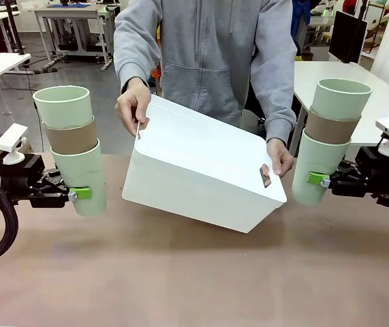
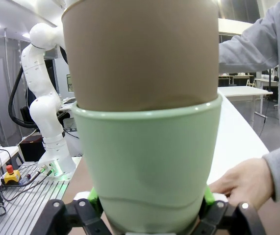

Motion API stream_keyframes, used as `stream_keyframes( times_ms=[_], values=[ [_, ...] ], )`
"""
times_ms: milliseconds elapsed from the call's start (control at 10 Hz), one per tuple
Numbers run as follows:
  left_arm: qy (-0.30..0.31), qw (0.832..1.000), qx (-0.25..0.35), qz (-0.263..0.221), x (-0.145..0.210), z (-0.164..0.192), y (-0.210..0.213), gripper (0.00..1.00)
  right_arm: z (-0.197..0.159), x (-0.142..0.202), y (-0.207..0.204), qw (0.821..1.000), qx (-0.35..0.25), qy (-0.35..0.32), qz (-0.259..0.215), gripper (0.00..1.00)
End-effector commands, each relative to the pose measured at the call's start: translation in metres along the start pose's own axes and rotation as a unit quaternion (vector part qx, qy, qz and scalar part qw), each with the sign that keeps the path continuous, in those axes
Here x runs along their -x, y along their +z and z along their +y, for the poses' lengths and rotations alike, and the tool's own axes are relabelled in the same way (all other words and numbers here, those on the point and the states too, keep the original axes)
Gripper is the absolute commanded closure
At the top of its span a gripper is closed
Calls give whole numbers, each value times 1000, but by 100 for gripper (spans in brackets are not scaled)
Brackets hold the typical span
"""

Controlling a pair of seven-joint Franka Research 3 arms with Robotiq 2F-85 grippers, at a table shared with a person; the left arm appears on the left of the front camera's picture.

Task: Stack the cups and store them in the basket.
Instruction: Place the stack of Reusable plastic cups into the Pantry Basket.

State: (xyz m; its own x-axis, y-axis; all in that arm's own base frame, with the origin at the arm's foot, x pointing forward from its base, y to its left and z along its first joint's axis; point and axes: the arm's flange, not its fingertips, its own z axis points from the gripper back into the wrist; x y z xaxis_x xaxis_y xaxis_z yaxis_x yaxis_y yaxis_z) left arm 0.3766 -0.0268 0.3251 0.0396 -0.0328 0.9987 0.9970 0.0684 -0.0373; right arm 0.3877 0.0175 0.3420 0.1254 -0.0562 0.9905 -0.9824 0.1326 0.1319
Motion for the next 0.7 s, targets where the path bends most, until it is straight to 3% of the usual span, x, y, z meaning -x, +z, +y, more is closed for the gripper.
stream_keyframes(
  times_ms=[0, 300, 600],
  values=[
    [-7, 1000, 0, -3, -4, 0, 1, 16, 6, -43, 5, 1000, 12, 14, 21, 15],
    [-7, 1000, 0, -3, -4, 0, 1, 16, 10, -103, -18, 994, 30, 26, 103, 15],
    [-7, 1000, 0, -3, -4, 0, 1, 16, 12, -137, -67, 979, 45, 51, 191, 15]
  ],
)
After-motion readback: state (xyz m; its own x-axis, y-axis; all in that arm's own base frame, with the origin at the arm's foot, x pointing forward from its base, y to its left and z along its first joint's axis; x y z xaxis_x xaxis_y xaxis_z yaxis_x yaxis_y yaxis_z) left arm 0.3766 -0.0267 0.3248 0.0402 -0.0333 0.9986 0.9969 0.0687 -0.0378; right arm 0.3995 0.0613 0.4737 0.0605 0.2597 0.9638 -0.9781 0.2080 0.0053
